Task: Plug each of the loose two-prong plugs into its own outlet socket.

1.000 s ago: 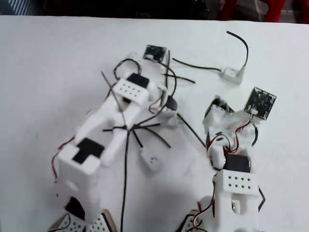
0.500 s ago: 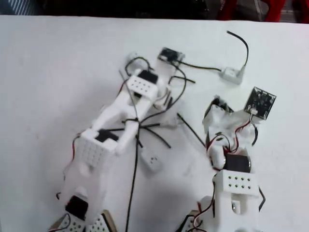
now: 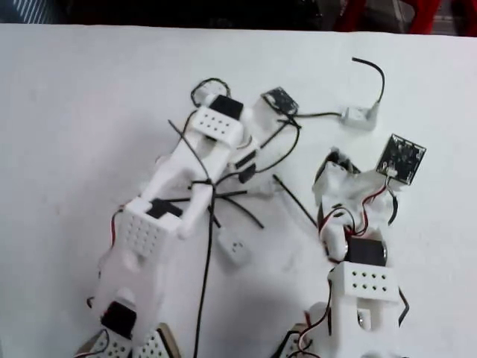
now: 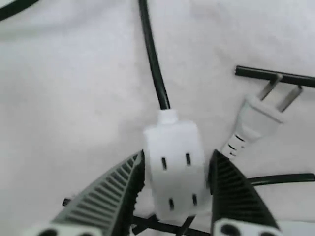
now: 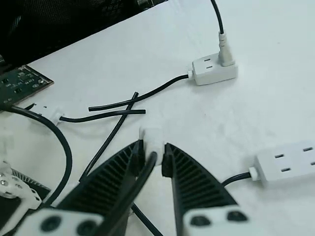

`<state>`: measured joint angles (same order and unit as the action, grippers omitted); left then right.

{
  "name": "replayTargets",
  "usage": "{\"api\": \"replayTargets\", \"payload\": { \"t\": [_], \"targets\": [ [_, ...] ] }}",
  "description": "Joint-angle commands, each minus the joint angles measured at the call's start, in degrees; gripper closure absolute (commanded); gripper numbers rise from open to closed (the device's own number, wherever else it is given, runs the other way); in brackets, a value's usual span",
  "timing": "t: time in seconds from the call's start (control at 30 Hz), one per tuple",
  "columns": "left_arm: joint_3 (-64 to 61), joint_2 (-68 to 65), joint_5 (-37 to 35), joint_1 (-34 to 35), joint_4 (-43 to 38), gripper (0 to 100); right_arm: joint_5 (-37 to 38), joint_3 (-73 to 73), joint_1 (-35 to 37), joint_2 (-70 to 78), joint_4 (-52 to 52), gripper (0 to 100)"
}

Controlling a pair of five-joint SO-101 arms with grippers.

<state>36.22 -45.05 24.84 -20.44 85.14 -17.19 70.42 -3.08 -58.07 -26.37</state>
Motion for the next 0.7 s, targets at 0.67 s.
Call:
{"api": "replayTargets", "payload": {
  "t": [0.67],
  "targets": [
    [29.98, 6.20, -3.25, 17.10, 17.49, 78, 7.91, -2.37, 6.29, -1.19, -3.38, 98.1]
  ]
}}
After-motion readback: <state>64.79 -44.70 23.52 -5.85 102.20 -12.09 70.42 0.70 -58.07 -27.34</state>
